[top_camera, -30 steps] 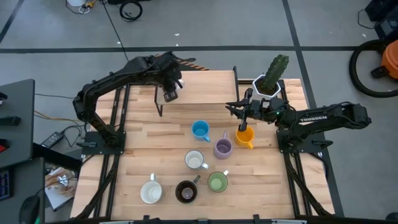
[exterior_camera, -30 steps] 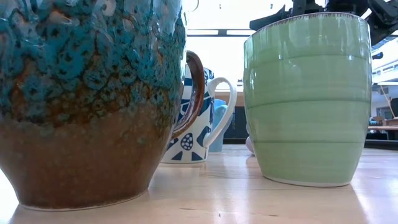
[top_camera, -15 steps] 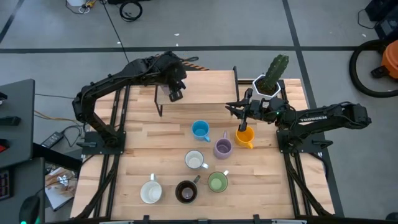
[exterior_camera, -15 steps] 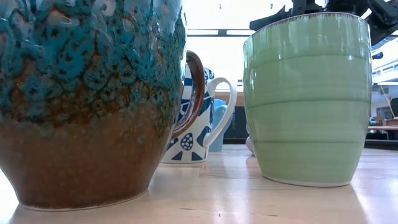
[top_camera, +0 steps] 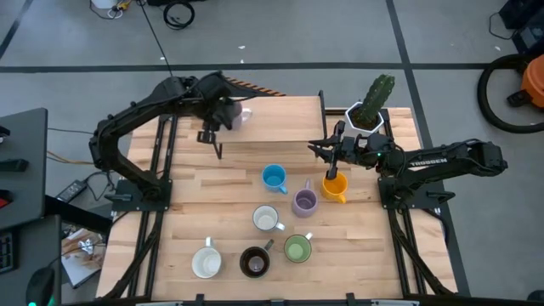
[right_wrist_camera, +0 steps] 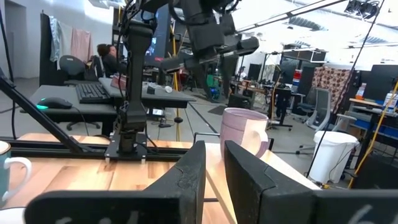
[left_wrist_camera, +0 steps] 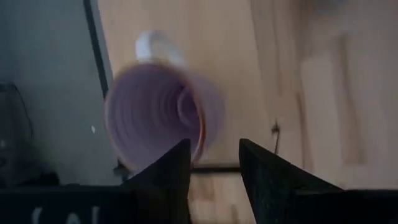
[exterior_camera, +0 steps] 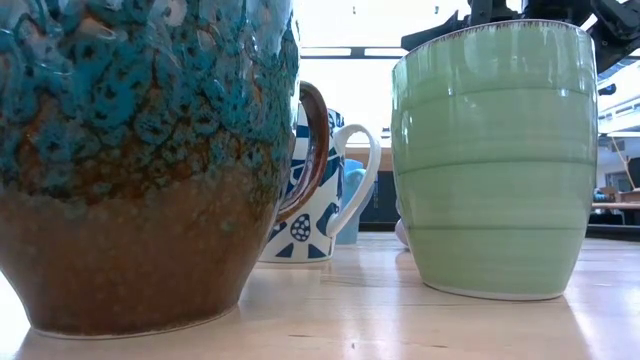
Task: Place coffee mugs
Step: Put the left purple mug on the shelf
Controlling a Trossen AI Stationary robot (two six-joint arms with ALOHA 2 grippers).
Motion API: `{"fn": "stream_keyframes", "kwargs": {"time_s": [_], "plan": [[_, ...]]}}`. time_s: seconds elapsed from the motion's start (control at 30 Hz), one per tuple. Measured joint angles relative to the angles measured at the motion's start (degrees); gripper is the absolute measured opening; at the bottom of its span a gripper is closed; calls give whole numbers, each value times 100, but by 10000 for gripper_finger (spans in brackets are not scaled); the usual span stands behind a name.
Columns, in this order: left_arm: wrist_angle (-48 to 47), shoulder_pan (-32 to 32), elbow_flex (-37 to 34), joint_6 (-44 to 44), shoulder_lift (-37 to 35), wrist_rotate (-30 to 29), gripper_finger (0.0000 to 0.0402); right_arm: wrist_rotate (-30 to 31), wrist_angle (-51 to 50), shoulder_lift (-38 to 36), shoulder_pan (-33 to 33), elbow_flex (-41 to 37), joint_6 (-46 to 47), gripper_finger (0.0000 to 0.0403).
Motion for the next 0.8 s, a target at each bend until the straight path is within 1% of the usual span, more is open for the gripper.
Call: {"fn": "stream_keyframes", "kwargs": {"time_s": [0.2, 0.3, 0.4, 0.57, 0.63, 0.8], "plan": [[-97, 107, 0, 713, 0, -400, 141, 0, 0, 0, 0, 1, 0, 66], [-135, 238, -2, 1455, 16, -434, 141, 0, 0, 0, 0, 0, 0, 66], [-235, 366, -15, 2341, 61, -431, 141, -2, 0, 0, 0, 0, 2, 66], [-187, 531, -15, 3287, 52, -142, 141, -2, 0, 0, 0, 0, 2, 66], [-141, 537, -15, 3490, 52, -139, 141, -2, 0, 0, 0, 0, 2, 66], [-49, 537, -11, 3606, 90, -128, 141, -2, 0, 1, 0, 0, 2, 66]]}}
